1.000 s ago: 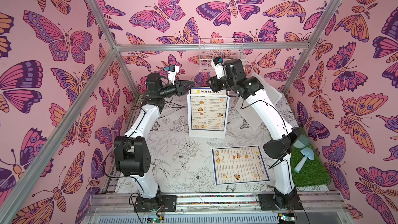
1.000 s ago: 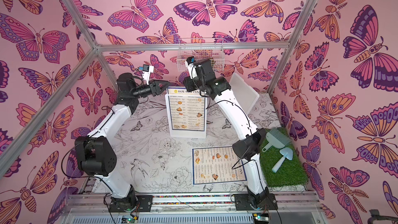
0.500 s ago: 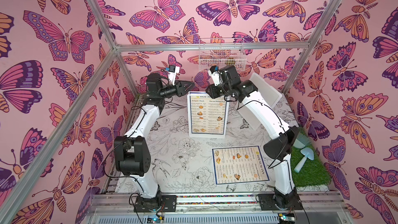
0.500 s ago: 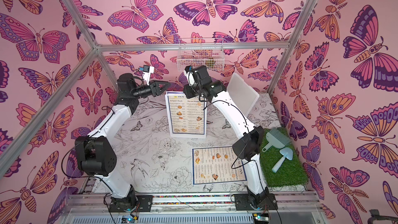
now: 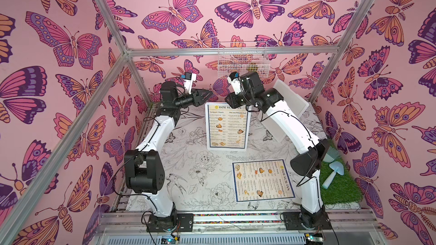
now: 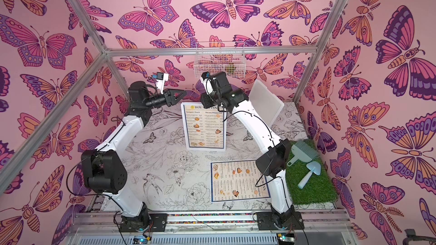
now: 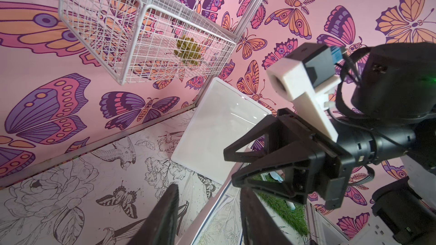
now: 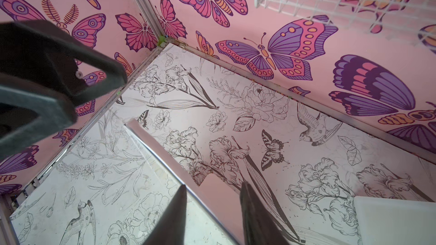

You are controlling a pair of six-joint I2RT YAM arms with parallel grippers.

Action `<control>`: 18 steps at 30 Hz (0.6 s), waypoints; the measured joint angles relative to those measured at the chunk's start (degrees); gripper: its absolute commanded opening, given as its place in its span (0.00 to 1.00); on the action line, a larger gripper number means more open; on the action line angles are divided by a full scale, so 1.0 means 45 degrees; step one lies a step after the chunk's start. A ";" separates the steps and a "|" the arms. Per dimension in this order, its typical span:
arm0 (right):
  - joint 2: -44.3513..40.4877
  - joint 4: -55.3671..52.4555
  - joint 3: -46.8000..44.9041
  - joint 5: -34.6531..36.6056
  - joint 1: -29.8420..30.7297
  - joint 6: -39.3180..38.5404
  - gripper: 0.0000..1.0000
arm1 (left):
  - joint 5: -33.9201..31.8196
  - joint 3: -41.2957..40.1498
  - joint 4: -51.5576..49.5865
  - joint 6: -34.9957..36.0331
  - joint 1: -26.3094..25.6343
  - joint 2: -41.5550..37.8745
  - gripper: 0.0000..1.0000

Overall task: Insert the menus into the narrow rack
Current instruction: Insert the menu into the narrow rack.

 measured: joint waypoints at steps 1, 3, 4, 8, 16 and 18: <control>0.0005 0.0000 0.0126 0.0039 0.0000 -0.0039 0.40 | -0.0083 -0.0097 -0.0010 0.0019 0.0000 -0.0083 0.45; 0.0019 0.0000 0.0330 0.0073 0.0000 -0.0121 0.40 | -0.0277 -0.0282 -0.0189 0.0087 0.0000 -0.0321 0.45; 0.0019 0.0000 0.0369 0.0073 0.0000 -0.0121 0.40 | -0.0345 -0.0321 -0.0277 0.0126 0.0000 -0.0398 0.45; 0.0068 -0.0015 0.0389 0.0073 0.0000 -0.0126 0.40 | -0.0748 -0.0529 -0.0408 0.0311 0.0000 -0.0772 0.45; 0.0102 -0.0063 0.0160 0.0073 0.0000 -0.0131 0.40 | -0.1273 -0.0583 -0.0665 0.0559 0.0000 -0.0971 0.45; 0.0102 -0.0068 0.0049 0.0073 0.0000 -0.0136 0.40 | -0.1302 -0.0588 -0.0695 0.0597 -0.0010 -0.0971 0.45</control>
